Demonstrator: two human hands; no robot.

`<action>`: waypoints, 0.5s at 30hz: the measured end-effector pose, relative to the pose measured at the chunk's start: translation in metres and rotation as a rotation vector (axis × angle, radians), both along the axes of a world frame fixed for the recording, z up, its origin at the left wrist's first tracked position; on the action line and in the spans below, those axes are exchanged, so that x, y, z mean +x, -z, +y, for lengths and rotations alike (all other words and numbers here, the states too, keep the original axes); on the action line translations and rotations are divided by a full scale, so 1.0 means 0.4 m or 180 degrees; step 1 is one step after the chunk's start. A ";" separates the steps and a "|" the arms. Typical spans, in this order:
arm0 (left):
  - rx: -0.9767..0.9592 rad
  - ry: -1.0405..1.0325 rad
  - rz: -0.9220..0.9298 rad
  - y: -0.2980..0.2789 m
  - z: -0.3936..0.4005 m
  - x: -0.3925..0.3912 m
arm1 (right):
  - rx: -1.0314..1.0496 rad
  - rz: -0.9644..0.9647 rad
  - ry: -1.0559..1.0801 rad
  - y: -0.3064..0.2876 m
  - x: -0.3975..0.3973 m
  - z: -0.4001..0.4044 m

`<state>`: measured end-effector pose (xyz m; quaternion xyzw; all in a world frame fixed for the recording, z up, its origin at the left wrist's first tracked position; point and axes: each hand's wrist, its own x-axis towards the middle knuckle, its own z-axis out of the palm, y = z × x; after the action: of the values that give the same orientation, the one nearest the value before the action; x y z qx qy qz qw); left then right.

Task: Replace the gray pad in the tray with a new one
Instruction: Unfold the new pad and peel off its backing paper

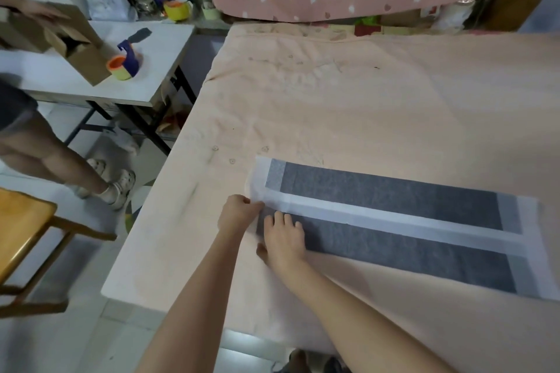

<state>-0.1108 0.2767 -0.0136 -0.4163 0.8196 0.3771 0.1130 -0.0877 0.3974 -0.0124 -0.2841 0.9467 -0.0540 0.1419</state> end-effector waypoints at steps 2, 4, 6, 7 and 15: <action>0.0129 -0.0038 0.0156 -0.016 0.004 -0.002 | -0.0124 0.0026 0.0166 0.002 0.007 -0.006; 0.0339 -0.0069 0.0327 -0.037 0.016 -0.005 | -0.0280 0.0015 0.0361 0.000 0.013 -0.006; 0.0620 -0.0087 0.0477 -0.056 0.034 -0.010 | -0.0494 -0.0049 0.0639 -0.006 0.015 0.003; 0.0790 -0.0113 0.0546 -0.066 0.044 -0.011 | -0.0603 -0.0102 0.0793 -0.010 0.015 0.010; 0.1623 0.0353 0.0790 -0.138 0.174 -0.033 | -0.2168 -0.0697 0.2469 -0.044 0.017 0.105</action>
<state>-0.1240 0.3462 0.0417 -0.2798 0.7274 0.6123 0.1334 -0.0811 0.4394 0.0051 0.0645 0.8907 -0.4365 0.1092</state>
